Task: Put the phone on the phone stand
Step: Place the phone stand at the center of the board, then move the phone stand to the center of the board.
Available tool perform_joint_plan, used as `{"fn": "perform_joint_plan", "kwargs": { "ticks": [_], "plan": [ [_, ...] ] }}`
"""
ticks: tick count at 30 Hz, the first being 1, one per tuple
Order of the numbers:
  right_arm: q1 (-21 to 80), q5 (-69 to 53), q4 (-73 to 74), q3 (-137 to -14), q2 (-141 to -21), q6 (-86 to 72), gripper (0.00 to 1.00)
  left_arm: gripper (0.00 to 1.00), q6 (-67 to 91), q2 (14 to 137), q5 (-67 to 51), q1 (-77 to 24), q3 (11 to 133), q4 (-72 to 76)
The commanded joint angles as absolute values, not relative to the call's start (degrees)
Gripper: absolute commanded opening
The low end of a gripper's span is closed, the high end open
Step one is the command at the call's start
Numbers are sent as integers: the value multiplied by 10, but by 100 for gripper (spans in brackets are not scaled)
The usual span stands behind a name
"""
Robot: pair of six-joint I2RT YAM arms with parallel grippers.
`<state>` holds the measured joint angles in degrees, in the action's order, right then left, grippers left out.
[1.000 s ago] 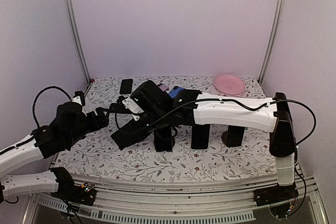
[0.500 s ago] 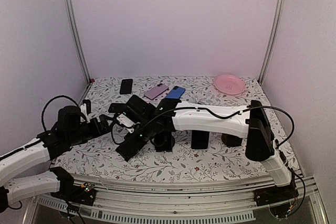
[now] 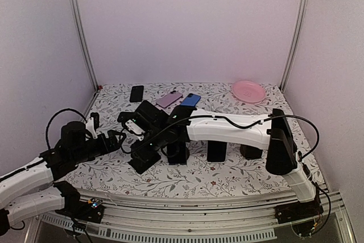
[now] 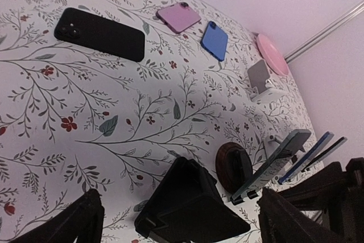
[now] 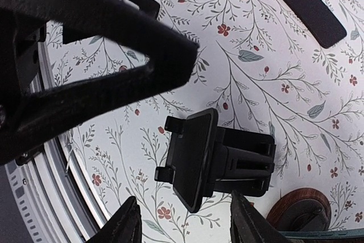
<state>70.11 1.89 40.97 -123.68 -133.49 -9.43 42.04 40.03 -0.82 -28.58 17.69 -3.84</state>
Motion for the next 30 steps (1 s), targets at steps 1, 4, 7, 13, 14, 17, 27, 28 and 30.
{"fn": "perform_joint_plan", "kwargs": {
  "ticks": [1, 4, 7, 13, 14, 17, 27, 28, 30],
  "plan": [
    [703, 57, 396, -1247, -1296, -112, 57, 95, 407, 376, 9, -317, 163, -18],
    [707, 84, 377, -1212, -1252, -125, 66, 93, 387, 380, 28, -356, 155, -5],
    [710, 109, 331, -1142, -1190, -136, 79, 93, 375, 396, 63, -405, 152, 3],
    [719, 137, 241, -1009, -1056, -151, 97, 95, 357, 433, 112, -468, 152, 9],
    [722, 142, 229, -990, -1038, -155, 97, 96, 356, 439, 119, -474, 151, 9],
    [728, 156, 200, -936, -984, -160, 99, 97, 344, 458, 121, -482, 154, 18],
    [734, 169, 145, -809, -865, -180, 100, 97, 297, 546, 109, -486, 186, 28],
    [734, 171, 142, -798, -857, -181, 100, 97, 290, 553, 104, -485, 189, 30],
    [734, 172, 142, -786, -845, -183, 100, 97, 276, 569, 93, -485, 196, 35]
  ]
}}
